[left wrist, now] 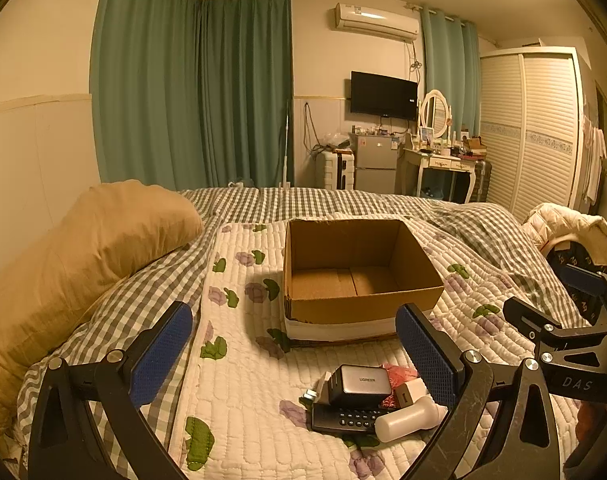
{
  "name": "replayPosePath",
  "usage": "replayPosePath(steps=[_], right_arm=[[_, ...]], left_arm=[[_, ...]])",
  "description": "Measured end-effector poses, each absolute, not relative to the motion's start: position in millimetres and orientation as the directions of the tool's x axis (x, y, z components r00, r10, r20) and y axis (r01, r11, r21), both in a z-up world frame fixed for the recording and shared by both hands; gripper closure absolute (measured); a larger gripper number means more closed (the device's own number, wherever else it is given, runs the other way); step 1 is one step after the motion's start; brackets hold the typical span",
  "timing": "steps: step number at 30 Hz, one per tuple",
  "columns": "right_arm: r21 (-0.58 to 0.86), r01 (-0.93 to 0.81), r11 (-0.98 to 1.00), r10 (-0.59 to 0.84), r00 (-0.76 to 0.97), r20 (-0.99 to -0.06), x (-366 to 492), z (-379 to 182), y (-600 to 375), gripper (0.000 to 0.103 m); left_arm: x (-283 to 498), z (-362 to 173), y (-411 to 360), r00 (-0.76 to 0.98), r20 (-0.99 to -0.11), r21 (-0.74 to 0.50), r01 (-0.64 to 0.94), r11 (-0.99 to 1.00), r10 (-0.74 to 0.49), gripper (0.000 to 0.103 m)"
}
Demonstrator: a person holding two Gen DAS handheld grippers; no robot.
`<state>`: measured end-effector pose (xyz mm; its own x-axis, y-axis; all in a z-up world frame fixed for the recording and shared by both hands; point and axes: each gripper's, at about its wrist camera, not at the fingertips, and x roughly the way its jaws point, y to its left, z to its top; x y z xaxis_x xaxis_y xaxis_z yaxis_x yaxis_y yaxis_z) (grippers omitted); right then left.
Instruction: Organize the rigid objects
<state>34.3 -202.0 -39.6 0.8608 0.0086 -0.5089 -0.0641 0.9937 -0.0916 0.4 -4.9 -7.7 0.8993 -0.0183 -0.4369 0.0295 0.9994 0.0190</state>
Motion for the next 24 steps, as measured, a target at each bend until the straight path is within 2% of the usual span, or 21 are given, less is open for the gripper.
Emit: replayPosePath(steps=[24], right_arm=[[-0.097,-0.070,0.993,0.010,0.857,-0.515,35.8,-38.9,-198.1,0.000]], left_arm=[[0.2,-8.7,-5.0,0.897,-0.441,0.013,0.030,0.999,-0.021,0.000]])
